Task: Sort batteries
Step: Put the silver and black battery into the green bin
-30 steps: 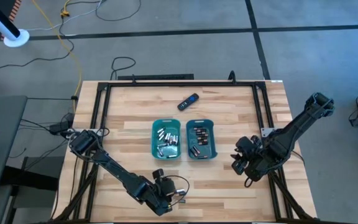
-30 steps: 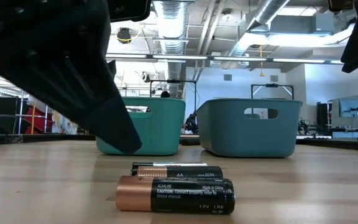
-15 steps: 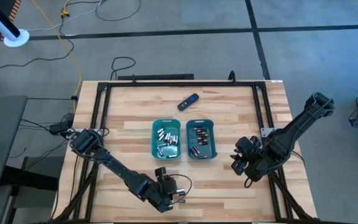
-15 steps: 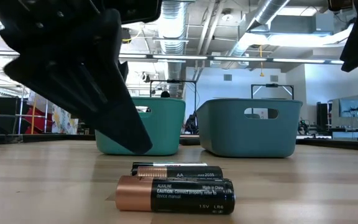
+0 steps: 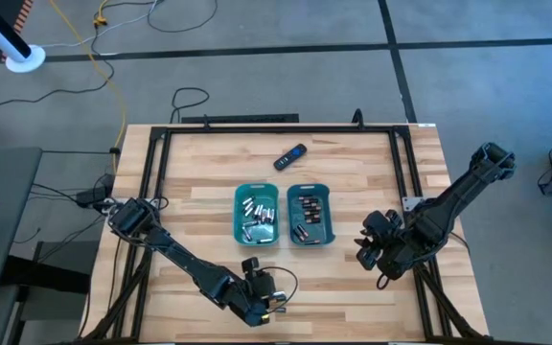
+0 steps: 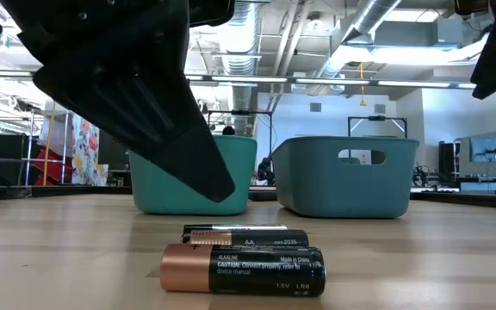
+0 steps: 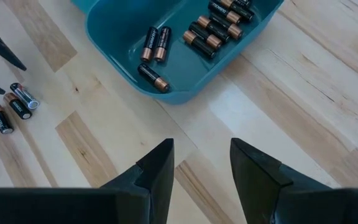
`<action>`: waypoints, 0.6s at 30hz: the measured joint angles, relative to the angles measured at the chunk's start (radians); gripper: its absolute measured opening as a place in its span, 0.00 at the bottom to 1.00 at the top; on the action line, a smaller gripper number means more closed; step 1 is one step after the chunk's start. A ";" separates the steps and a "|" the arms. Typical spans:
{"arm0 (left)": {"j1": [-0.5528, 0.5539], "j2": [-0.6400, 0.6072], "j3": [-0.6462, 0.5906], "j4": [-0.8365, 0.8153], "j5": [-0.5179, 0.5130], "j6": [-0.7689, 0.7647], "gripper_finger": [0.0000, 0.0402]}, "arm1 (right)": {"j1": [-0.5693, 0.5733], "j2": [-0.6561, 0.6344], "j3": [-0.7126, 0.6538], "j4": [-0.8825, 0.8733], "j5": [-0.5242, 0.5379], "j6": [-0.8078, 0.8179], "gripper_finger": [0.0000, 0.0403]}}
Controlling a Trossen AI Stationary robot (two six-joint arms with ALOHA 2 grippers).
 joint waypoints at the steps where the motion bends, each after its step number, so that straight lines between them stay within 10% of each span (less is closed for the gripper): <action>1: 0.000 0.000 0.000 0.004 0.000 0.002 0.47 | 0.000 0.000 0.000 0.002 0.000 0.000 0.43; 18: 0.003 0.000 -0.057 0.082 0.034 -0.018 0.47 | 0.000 0.000 0.000 0.017 0.000 0.000 0.43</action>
